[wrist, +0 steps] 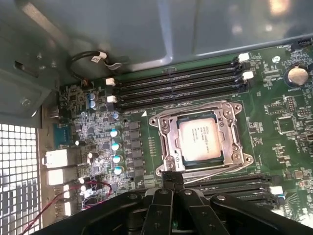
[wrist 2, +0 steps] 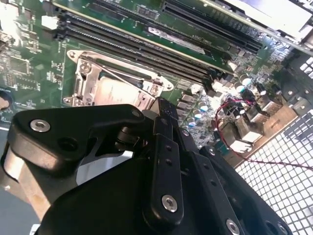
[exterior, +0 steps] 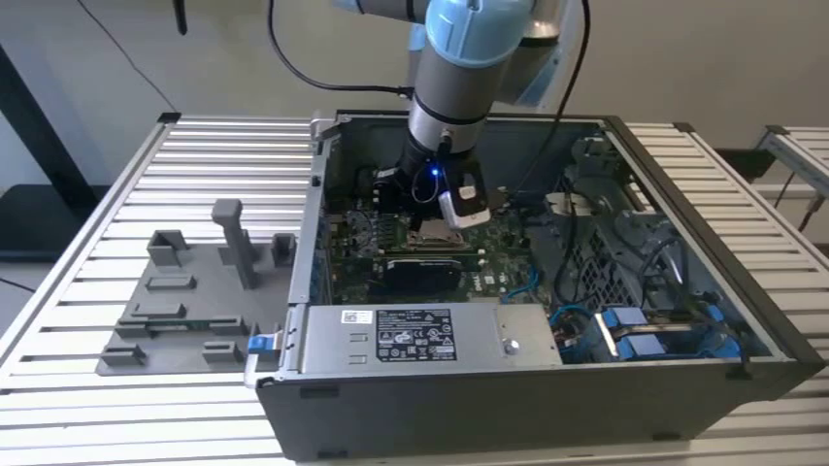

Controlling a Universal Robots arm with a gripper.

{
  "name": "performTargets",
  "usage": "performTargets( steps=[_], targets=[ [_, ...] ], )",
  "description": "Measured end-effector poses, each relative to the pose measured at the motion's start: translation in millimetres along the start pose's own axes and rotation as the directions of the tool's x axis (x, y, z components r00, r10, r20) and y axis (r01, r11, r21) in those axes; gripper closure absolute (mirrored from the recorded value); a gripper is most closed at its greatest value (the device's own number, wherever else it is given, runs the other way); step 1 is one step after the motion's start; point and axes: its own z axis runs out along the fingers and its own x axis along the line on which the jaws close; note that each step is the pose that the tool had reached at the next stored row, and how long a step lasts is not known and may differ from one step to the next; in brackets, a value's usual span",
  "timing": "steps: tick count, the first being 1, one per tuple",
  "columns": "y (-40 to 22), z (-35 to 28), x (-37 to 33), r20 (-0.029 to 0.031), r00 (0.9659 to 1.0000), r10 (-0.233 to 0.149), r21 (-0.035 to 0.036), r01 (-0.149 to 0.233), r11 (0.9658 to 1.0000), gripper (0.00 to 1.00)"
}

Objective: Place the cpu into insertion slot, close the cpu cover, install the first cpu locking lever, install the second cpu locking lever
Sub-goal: 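Install the second cpu locking lever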

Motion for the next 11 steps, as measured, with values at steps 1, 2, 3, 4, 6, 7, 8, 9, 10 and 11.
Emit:
performTargets(
  steps=[1, 2, 3, 4, 6, 7, 8, 9, 10, 11],
  targets=[
    [-0.2, 0.5, 0.4, -0.0018, 1.0, 0.0, 0.0003, 0.0, 1.0, 0.89],
    [-0.2, 0.5, 0.4, -0.0043, 1.0, 0.001, 0.001, -0.001, 1.0, 0.89],
    [-0.2, 0.5, 0.5, -0.0044, 1.0, 0.001, 0.001, -0.001, 1.0, 0.89],
    [-0.2, 0.5, 0.5, -0.0045, 1.0, 0.001, 0.001, -0.001, 1.0, 0.89],
    [-0.4, 0.9, 1.2, -0.0044, 1.0, 0.001, 0.0006, -0.001, 1.0, 0.89],
    [-0.6, 1.7, 2.2, -0.0042, 1.0, 0.001, 0.0002, -0.001, 1.0, 0.89],
    [-0.8, 2.4, 3.1, -0.0043, 1.0, 0.001, 0.0005, -0.001, 1.0, 0.89],
    [-1.1, 3.2, 3.7, -0.0044, 1.0, 0.001, 0.0008, -0.001, 1.0, 0.89],
    [-1.2, 4.2, 4.1, -0.0044, 1.0, 0.001, 0.0006, -0.001, 1.0, 0.89],
    [-1.4, 5.0, 4.8, -0.0044, 1.0, 0.001, 0.0007, -0.001, 1.0, 0.89]
  ],
)
